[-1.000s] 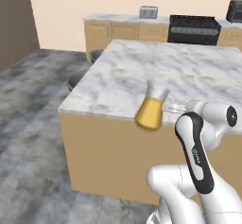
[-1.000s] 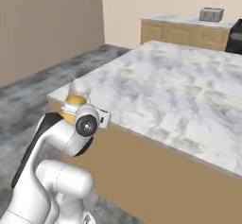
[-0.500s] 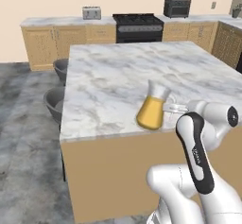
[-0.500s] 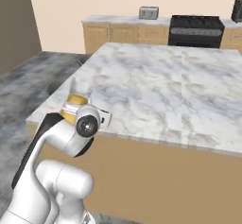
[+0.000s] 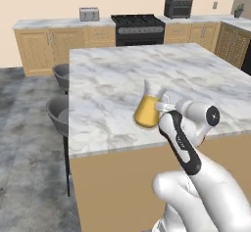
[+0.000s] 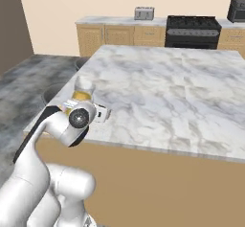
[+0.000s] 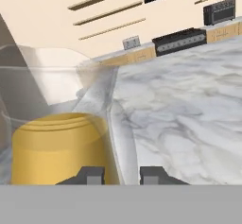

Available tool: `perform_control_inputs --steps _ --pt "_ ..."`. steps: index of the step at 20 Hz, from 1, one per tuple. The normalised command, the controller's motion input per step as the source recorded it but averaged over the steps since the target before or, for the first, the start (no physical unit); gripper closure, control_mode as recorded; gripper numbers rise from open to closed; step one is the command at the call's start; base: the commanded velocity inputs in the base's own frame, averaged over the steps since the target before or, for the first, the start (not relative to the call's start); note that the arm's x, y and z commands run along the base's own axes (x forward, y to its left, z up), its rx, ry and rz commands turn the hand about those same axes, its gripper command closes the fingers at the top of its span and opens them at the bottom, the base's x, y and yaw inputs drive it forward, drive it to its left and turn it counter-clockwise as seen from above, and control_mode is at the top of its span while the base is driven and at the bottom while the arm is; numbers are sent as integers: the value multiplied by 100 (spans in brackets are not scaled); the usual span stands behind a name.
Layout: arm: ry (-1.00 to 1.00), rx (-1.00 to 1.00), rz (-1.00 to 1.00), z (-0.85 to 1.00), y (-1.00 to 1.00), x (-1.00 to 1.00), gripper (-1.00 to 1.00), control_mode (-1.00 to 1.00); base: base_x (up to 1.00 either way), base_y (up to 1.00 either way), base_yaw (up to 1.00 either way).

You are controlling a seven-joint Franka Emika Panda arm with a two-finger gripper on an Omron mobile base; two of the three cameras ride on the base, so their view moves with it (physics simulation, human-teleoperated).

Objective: Place the pitcher and cup on the dining counter for serving.

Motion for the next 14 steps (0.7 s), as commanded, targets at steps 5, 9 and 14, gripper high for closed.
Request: perform_control_inputs --steps 5,9,14 --pt "4 -2 3 -9 0 100 100 -100 0 0 0" --pt "28 0 24 -1 0 100 100 -100 0 0 0" --pt "44 0 42 0 0 92 100 -100 0 0 0"
